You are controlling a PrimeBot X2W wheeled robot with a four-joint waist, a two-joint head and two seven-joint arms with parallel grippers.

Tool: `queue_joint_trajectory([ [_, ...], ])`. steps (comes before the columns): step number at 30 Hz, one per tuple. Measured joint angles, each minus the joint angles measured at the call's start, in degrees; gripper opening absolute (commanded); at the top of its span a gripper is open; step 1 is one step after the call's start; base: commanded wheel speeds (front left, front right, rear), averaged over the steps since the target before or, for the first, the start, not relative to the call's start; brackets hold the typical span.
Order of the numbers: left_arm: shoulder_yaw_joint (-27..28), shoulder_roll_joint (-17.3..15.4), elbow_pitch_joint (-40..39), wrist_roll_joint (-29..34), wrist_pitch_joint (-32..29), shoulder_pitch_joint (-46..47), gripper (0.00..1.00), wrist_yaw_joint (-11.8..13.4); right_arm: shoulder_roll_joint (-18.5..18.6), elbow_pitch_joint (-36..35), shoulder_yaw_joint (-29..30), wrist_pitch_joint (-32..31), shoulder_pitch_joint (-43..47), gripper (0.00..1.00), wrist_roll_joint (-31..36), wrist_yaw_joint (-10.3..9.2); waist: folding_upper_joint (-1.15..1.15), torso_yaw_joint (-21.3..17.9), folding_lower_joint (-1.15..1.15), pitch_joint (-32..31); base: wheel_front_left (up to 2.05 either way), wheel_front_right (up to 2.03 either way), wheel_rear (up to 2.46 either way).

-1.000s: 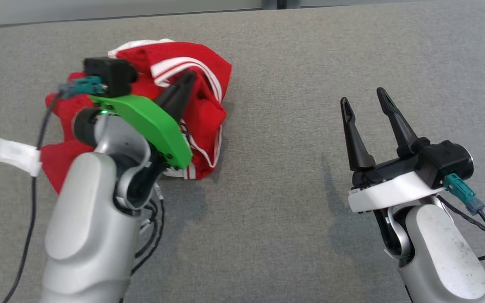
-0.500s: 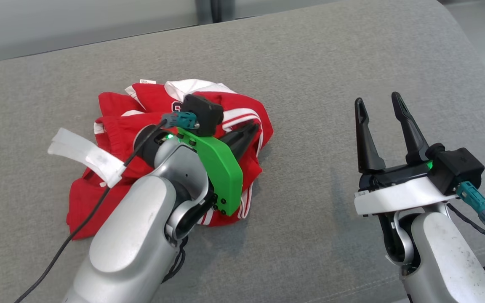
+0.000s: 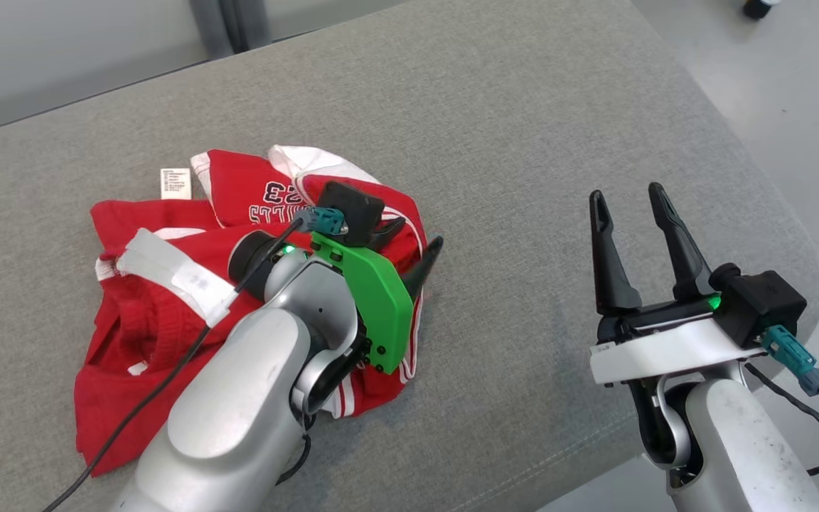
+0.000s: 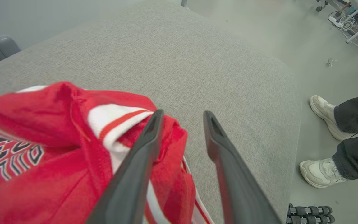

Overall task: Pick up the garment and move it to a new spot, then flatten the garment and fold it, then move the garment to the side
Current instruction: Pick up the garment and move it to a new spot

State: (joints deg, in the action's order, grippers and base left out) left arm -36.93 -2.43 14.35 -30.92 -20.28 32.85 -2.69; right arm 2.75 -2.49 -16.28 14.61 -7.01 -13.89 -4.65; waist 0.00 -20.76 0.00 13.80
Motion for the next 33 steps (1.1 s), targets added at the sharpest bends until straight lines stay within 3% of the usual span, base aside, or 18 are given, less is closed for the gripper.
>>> queue_joint_trajectory([
  [6, -3.6, 0.0, 0.9, 4.0, 1.2, 0.8, 1.00, -0.9, 0.0, 0.1, 1.4, 0.0, 0.0, 1.00, 1.1, 0.01, 0.00, -0.8, 0.00, 0.7, 0.00, 0.00, 0.00],
  [14, -1.0, 0.0, -5.8, 5.0, 6.4, 5.2, 1.00, -1.4, 0.0, 1.7, 2.4, 0.0, 0.6, 1.00, 3.4, 1.12, 0.00, 3.7, 0.00, -0.7, 0.00, 0.00, 0.00],
  [16, -0.2, -1.1, -6.1, 5.7, 6.4, 5.3, 1.00, -1.3, 0.0, 1.9, 2.4, 0.0, 0.8, 1.00, 3.6, 1.20, 0.00, 4.9, 0.00, -1.3, 0.00, 0.00, 0.00],
  [24, 4.8, -11.3, 0.0, 3.8, 3.6, -2.8, 1.00, 0.7, 0.0, 2.8, 3.0, 0.0, 3.3, 1.00, 4.3, 2.10, 0.00, 9.5, 0.00, -4.0, 0.00, 0.00, 0.00],
  [29, 7.4, -13.9, 1.9, 2.2, 3.1, -6.5, 1.00, 1.7, -0.1, 3.1, 2.2, 0.0, 4.0, 1.00, 4.5, 3.07, 0.00, 11.4, 0.00, -5.6, 0.00, 0.00, 0.00],
  [33, 8.2, -12.7, 1.9, -1.8, 2.8, -8.7, 1.00, 1.7, -0.1, 3.2, 2.2, 0.0, 4.0, 1.00, 4.8, 3.15, 0.00, 11.9, 0.00, -6.2, 0.00, 0.00, 0.00],
])
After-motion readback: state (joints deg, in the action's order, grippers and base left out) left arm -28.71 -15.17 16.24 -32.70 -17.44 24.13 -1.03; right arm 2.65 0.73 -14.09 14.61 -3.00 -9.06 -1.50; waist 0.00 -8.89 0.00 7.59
